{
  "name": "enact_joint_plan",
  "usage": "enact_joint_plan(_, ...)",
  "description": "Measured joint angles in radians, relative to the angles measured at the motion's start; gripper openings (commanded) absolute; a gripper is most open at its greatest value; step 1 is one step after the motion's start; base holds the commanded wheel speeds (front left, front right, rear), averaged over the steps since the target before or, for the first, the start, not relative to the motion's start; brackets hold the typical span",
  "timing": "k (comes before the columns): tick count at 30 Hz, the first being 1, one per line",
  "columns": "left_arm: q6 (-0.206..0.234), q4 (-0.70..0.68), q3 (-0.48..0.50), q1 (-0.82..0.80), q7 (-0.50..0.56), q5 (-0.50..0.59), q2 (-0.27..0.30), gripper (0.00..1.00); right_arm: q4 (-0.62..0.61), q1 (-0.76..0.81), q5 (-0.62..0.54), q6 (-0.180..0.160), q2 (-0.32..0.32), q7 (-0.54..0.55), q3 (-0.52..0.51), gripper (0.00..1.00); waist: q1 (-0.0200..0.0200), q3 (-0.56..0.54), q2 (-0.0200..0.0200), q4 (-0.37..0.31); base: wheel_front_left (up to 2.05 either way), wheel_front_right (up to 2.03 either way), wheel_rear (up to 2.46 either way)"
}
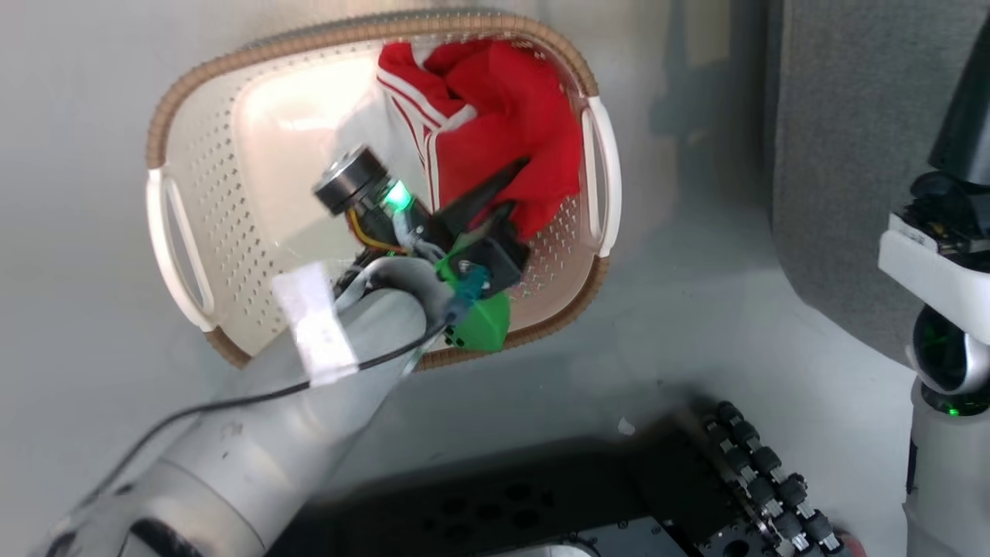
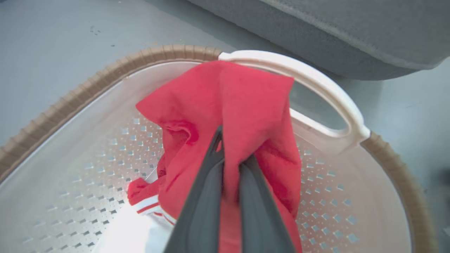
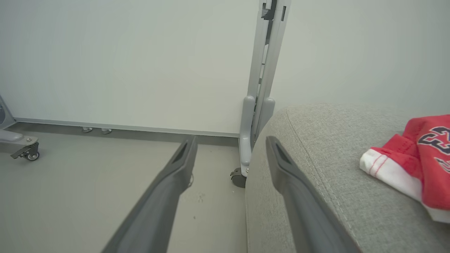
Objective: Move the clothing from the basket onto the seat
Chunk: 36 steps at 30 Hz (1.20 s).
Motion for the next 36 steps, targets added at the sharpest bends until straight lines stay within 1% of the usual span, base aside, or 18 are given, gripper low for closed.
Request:
enact_joint_plan(2, -0.016, -0.025, 0.053, 0.050, 0.000, -0.049, 0.000, 0.00, 0.023, 0.003, 0.014, 0.000, 0.003, 0.000, 0.003, 1.00, 0.0000, -0.030, 0.0000, 0.001, 0.00, 0.00, 0.00)
enact_joint_plan(4, -0.027, -0.050, 0.094, 0.086, 0.000, -0.051, 0.007, 0.00, 0.047, 0.010, 0.021, 0.000, 0.007, 0.000, 0.012, 1.00, 0.0000, -0.066, 0.0000, 0.003, 0.00, 0.00, 0.00)
enact_joint_plan(6, -0.030, -0.076, 0.138, 0.121, 0.000, -0.063, 0.009, 0.00, 0.069, 0.025, 0.025, 0.000, 0.011, 0.000, 0.022, 1.00, 0.0000, -0.100, 0.0000, 0.005, 0.00, 0.00, 0.00)
enact_joint_plan(14, -0.049, -0.194, 0.285, 0.311, 0.000, -0.057, 0.027, 0.00, 0.184, 0.093, 0.017, 0.000, 0.018, 0.000, 0.100, 1.00, -0.0001, -0.266, 0.0000, 0.007, 0.00, 0.00, 0.00)
enact_joint_plan(17, -0.070, -0.229, 0.332, 0.381, 0.000, -0.055, 0.023, 0.00, 0.223, 0.125, 0.018, 0.000, 0.018, 0.000, 0.123, 1.00, -0.0001, -0.337, 0.0000, 0.007, 0.00, 0.00, 0.00)
enact_joint_plan(23, -0.091, -0.285, 0.411, 0.490, 0.000, -0.035, 0.002, 0.00, 0.291, 0.198, 0.022, 0.000, 0.019, 0.000, 0.155, 1.00, -0.0001, -0.488, 0.0000, 0.008, 0.00, 0.00, 0.00)
enact_joint_plan(26, -0.099, -0.312, 0.453, 0.540, 0.000, -0.032, -0.019, 0.00, 0.317, 0.250, 0.028, 0.000, 0.020, 0.000, 0.162, 1.00, -0.0001, -0.566, 0.0000, 0.011, 0.00, 0.00, 0.00)
enact_joint_plan(33, -0.107, -0.383, 0.563, 0.641, 0.000, -0.041, -0.057, 0.00, 0.363, 0.361, 0.043, 0.000, 0.019, 0.000, 0.178, 1.00, -0.0002, -0.745, 0.0000, 0.026, 0.00, 0.00, 0.00)
enact_joint_plan(36, -0.108, -0.423, 0.603, 0.662, 0.000, -0.041, -0.063, 0.00, 0.370, 0.395, 0.049, 0.000, 0.019, 0.000, 0.184, 1.00, -0.0002, -0.816, 0.0000, 0.032, 0.00, 0.00, 0.00)
